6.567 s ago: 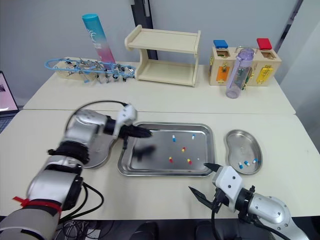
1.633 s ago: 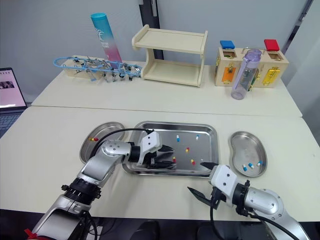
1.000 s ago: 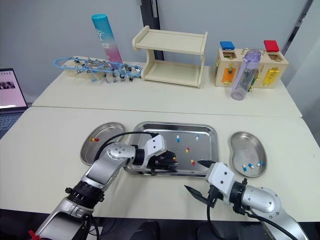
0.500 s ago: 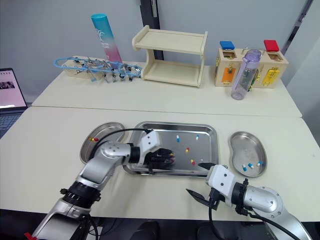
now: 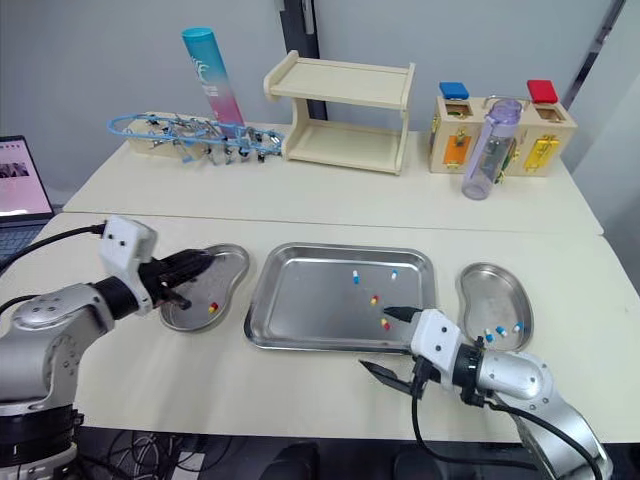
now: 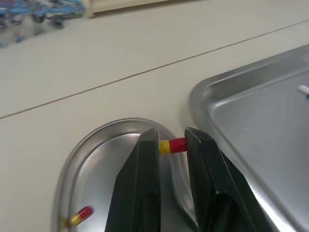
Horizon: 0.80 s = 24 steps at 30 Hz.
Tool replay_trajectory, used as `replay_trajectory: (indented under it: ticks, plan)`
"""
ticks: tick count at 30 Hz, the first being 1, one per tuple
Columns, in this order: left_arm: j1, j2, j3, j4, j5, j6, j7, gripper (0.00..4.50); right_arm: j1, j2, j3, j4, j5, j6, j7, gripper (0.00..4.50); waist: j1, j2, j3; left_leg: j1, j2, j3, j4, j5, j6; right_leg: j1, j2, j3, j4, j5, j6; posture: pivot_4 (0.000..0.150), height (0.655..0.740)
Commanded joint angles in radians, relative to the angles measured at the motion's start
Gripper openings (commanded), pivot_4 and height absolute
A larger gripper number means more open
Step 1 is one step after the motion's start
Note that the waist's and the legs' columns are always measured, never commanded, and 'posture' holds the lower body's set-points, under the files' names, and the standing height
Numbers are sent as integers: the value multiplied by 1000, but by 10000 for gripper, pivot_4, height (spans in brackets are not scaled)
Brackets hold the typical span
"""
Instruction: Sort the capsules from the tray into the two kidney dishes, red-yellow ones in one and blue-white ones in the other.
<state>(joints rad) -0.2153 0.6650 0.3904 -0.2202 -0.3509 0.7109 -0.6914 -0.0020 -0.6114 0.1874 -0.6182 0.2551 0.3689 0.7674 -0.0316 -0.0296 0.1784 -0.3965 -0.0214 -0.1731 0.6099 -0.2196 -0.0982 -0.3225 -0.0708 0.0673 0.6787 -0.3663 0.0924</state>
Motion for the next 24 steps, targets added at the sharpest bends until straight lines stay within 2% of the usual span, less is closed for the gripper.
replay_trajectory:
  ticks: [1,5,7,13,19,24]
  plan:
    - [27,-28,22,-15,-1,-24,63,4378,-32,5,9,3,5,-35,20,45000,3,0,0,0,0,0,0,0,0,0,0,0,0,0,0,1500,7400]
    - [52,-62,33,-43,-13,-10,126,4378,-54,8,17,24,4,-45,31,45000,2,0,0,-1,0,-1,0,0,0,-1,0,-1,0,0,0,1500,7400]
    - [55,-79,47,-55,-33,-10,144,11565,-60,7,19,36,4,-53,37,45000,1,0,0,-1,0,-1,0,0,0,-1,0,-1,0,0,0,1500,7400]
    - [71,-72,84,-79,-71,-15,168,29004,-63,0,18,51,3,-68,49,45000,-1,0,0,-1,0,-1,0,0,0,-1,0,-1,0,0,0,1500,7400]
    - [108,-35,148,-91,-123,1,148,29004,-53,-14,2,47,6,-73,48,45000,0,0,0,-1,0,0,0,0,0,-1,0,-1,0,0,0,1500,7400]
    - [137,57,224,-35,-162,-30,67,29004,31,-101,-170,-3,94,-36,78,45000,2,0,0,-2,0,0,0,0,0,-2,0,0,0,0,0,1500,7400]
